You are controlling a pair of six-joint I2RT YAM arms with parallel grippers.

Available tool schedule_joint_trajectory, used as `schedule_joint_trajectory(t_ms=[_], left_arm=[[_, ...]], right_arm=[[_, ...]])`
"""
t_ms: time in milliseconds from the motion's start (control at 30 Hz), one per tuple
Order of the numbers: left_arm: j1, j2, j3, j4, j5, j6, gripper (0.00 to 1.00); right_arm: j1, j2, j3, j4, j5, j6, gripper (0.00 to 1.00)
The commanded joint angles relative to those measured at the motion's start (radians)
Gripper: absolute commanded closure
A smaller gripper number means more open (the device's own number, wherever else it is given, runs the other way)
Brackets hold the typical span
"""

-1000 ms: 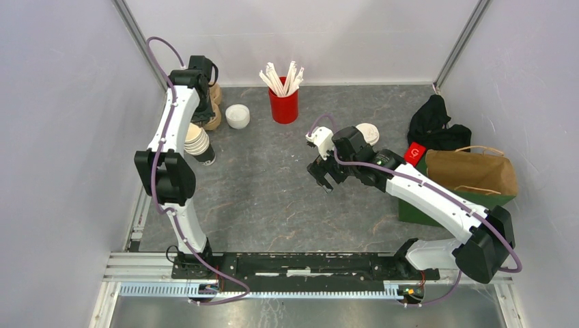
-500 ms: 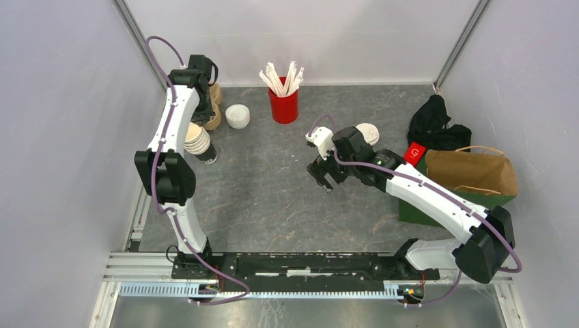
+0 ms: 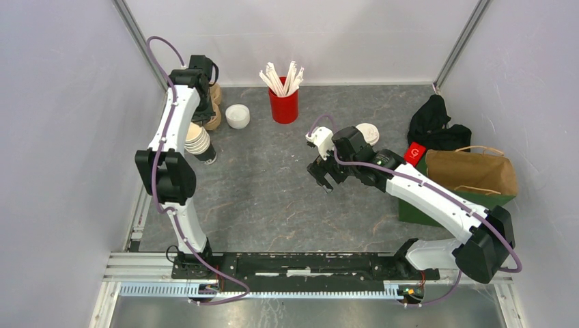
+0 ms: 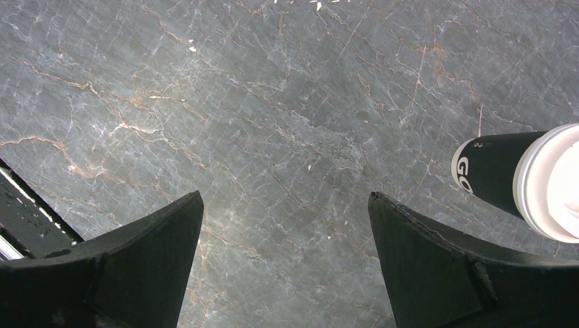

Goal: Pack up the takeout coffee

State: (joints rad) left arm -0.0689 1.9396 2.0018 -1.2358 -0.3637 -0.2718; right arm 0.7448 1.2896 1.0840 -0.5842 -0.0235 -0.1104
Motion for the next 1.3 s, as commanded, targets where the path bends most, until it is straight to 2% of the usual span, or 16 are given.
schedule_joint_trajectory(t_ms=[0,200,367,433,633,667,733,767,867,933,967,1033,1067,1133,1167,1267], left_arm=[[0.002,0.02,0.035,0.015,0.003,0.04,0.85],[0.003,0.027,0.041,0.015,0.003,0.046,0.82],[0.003,0.025,0.052,0.014,-0.006,0.043,0.97],[-0.004,0.026,0.062,0.002,-0.04,0.038,0.98],[-0.123,0.026,0.149,-0.171,-0.514,-0.111,0.98],[-0.129,0.016,0.125,-0.16,-0.5,-0.115,0.98],[-0.092,0.02,0.08,-0.116,-0.33,-0.076,0.98],[-0.088,0.037,0.085,-0.133,-0.313,-0.088,0.98],[-0.115,0.058,0.137,-0.202,-0.451,-0.145,0.98],[-0.115,0.045,0.134,-0.181,-0.471,-0.135,0.98],[-0.104,0.041,0.128,-0.169,-0.413,-0.135,0.98],[0.006,-0.001,0.07,-0.075,-0.044,-0.131,0.98],[0.037,-0.038,0.024,-0.031,-0.017,-0.163,0.98],[-0.02,-0.052,0.055,-0.057,-0.272,-0.167,0.98],[-0.05,-0.03,0.093,-0.094,-0.335,-0.153,0.98],[-0.048,0.035,0.123,-0.17,-0.331,-0.137,0.98]], right_arm=[[0.005,0.0,0.015,0.026,0.0,-0.011,0.02],[0.004,0.002,0.017,0.026,-0.001,-0.011,0.02],[0.005,0.003,0.017,0.027,0.0,-0.011,0.02],[0.005,0.004,0.017,0.026,0.0,-0.011,0.02],[0.005,0.004,0.019,0.025,0.004,-0.012,0.02],[0.005,0.005,0.018,0.026,0.002,-0.012,0.02],[0.005,0.005,0.019,0.026,-0.001,-0.012,0.02],[0.004,0.005,0.018,0.026,-0.002,-0.011,0.02],[0.005,-0.003,0.014,0.026,0.001,-0.012,0.02],[0.005,-0.008,0.009,0.027,0.008,-0.012,0.02],[0.005,-0.006,0.01,0.028,0.006,-0.011,0.02],[0.004,0.0,0.016,0.026,0.001,-0.011,0.02],[0.005,0.001,0.019,0.024,0.0,-0.012,0.02],[0.005,-0.002,0.018,0.025,0.003,-0.013,0.02],[0.005,-0.004,0.017,0.025,0.008,-0.014,0.02],[0.005,-0.005,0.014,0.028,0.003,-0.011,0.02]])
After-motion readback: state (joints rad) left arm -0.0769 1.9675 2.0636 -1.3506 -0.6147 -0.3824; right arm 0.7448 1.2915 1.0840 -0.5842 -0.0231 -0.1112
